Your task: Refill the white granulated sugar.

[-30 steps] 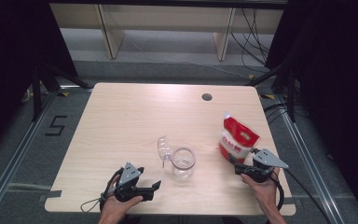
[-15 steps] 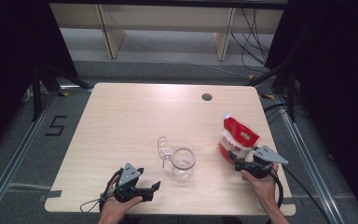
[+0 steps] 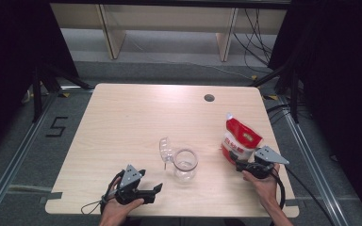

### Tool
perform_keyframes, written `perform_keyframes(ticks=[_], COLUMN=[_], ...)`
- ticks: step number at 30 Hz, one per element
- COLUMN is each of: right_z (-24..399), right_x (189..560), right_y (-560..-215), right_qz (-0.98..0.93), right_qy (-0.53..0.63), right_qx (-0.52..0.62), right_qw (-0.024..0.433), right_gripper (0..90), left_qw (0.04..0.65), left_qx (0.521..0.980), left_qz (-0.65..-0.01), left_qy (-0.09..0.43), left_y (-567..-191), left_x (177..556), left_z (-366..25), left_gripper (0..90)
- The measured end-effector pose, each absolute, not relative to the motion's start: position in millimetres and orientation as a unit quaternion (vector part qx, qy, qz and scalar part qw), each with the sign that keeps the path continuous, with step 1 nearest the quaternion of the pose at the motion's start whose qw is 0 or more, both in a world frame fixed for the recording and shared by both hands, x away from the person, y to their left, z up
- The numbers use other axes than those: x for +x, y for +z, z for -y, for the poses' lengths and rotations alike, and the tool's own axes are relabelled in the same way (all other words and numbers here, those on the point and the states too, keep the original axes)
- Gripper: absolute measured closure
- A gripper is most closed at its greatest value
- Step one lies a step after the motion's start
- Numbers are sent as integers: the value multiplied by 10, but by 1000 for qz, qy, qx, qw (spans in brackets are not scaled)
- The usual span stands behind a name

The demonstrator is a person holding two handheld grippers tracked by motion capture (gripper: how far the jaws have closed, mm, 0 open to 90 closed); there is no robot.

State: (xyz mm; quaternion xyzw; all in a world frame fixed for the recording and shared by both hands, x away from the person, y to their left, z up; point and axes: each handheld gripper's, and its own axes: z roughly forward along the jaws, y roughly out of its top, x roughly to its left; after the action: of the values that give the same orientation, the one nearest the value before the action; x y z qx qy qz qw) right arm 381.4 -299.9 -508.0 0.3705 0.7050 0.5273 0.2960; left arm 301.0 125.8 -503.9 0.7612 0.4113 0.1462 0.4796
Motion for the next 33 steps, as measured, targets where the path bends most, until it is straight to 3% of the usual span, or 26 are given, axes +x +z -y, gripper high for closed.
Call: perform_keyframes(ticks=[33], right_z=[2981], right_x=[3902], right_y=[-5121], right_qz=[-704], right_qy=[548], right_qx=[360], right_qw=[273], right_gripper=[305], left_qw=[477], left_qx=[764], left_qz=[-409], left_qy=[145], left_y=[-5043], left_x=[3010], left_z=[-1257], left_gripper=[176])
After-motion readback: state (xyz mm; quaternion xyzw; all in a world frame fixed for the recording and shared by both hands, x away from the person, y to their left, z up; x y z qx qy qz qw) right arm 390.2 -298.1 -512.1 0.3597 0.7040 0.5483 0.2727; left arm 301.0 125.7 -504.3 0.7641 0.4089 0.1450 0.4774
